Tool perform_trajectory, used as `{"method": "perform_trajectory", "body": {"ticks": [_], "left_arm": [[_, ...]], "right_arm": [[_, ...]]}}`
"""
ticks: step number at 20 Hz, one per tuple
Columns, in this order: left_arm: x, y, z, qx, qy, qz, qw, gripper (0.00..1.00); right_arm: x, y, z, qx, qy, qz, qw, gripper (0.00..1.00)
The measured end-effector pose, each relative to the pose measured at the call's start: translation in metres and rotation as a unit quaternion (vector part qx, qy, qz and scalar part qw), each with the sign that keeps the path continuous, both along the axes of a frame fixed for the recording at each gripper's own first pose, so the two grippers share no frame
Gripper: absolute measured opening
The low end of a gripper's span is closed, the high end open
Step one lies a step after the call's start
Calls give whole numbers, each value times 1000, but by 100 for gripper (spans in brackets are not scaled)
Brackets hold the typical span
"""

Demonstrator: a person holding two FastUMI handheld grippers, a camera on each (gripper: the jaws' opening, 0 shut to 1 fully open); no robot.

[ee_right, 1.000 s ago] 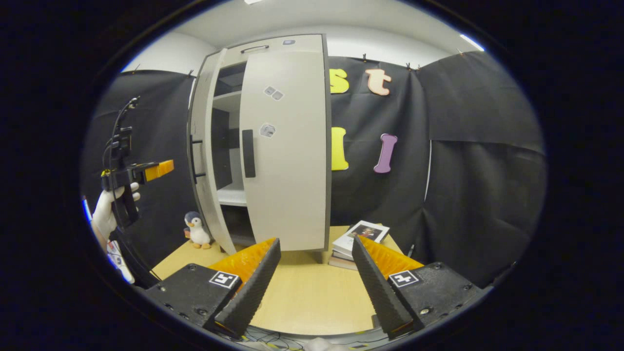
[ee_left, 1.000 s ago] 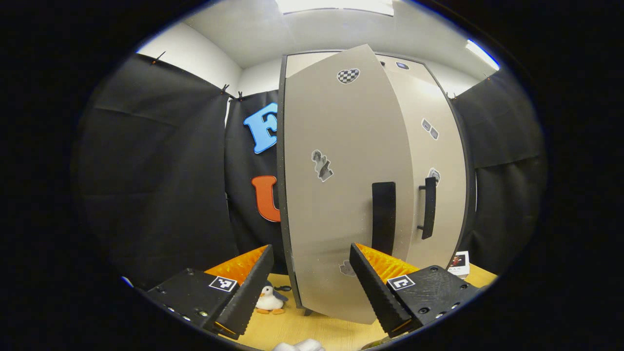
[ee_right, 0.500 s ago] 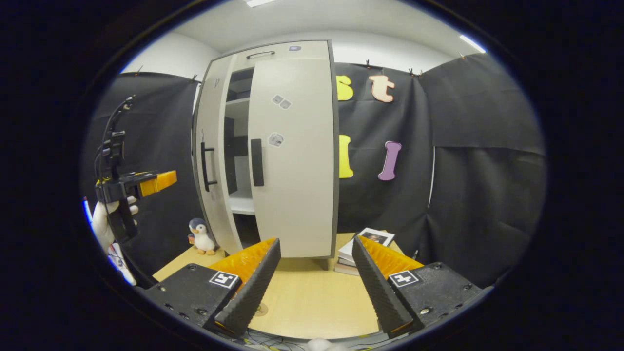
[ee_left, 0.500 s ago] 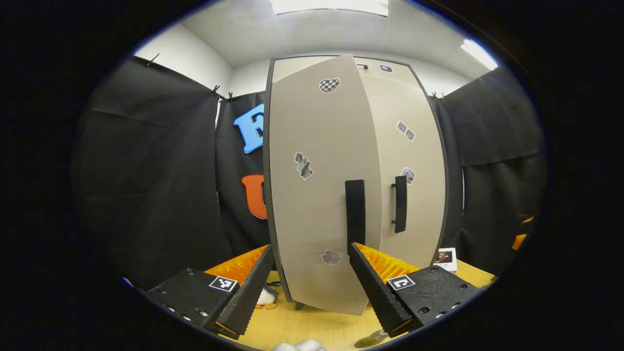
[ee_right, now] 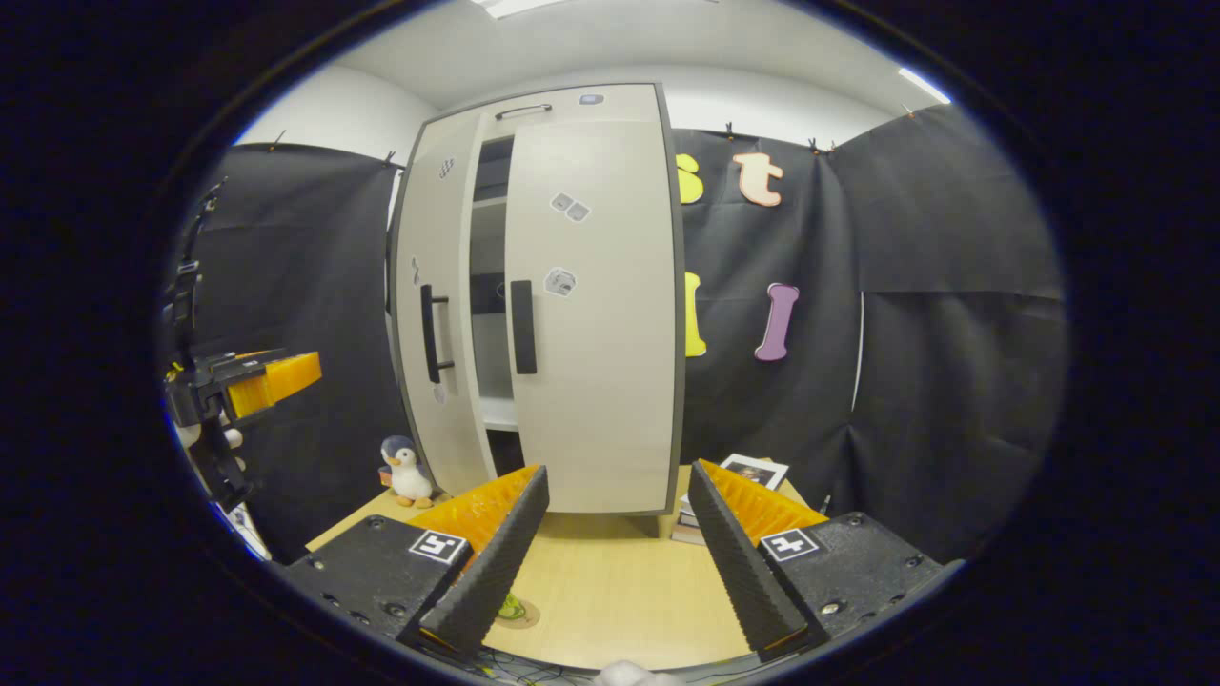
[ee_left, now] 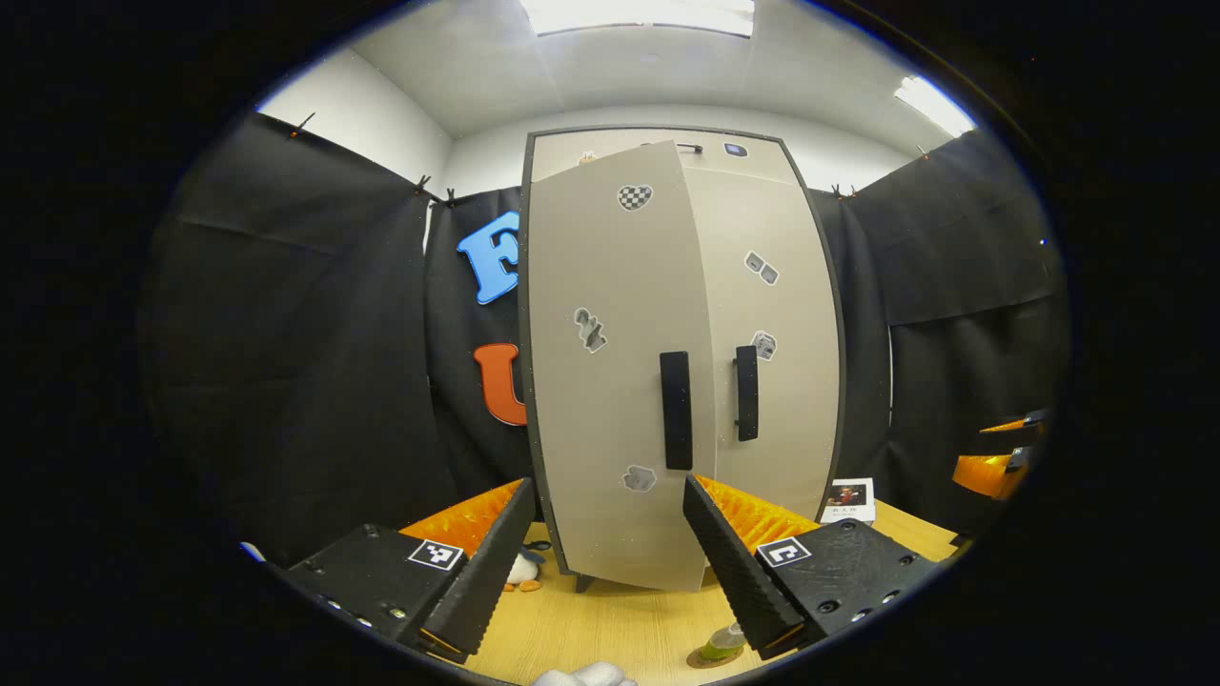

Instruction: Grasp the bottle in the cabinet with the left hand and place it on the coaster, then close the right door with the right hand and the left door with the left hand.

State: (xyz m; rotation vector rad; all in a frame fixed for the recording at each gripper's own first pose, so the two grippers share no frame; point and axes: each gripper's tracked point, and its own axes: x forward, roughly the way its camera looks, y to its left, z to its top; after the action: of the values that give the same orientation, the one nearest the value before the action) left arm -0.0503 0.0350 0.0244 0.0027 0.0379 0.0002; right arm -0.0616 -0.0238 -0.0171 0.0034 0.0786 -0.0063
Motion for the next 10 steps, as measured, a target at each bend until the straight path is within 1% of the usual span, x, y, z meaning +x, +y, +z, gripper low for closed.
{"method": "perform_trajectory", "body": {"ticks": [1,3,5,10], "left_arm": [[-7,4,-5,-2,1,9,1000,96],[-17,12,-12,9,1,29,1000,96],[-27,16,-19,16,0,40,999,96],[-38,6,-46,4,26,34,999,96]], "right_arm": [[0,1,-1,-2,-1,-3,1000,97],[2,3,-5,-5,-1,-4,1000,97],[4,5,-9,-8,4,-2,1000,97],[3,6,-20,-11,14,-8,1000,99]]}}
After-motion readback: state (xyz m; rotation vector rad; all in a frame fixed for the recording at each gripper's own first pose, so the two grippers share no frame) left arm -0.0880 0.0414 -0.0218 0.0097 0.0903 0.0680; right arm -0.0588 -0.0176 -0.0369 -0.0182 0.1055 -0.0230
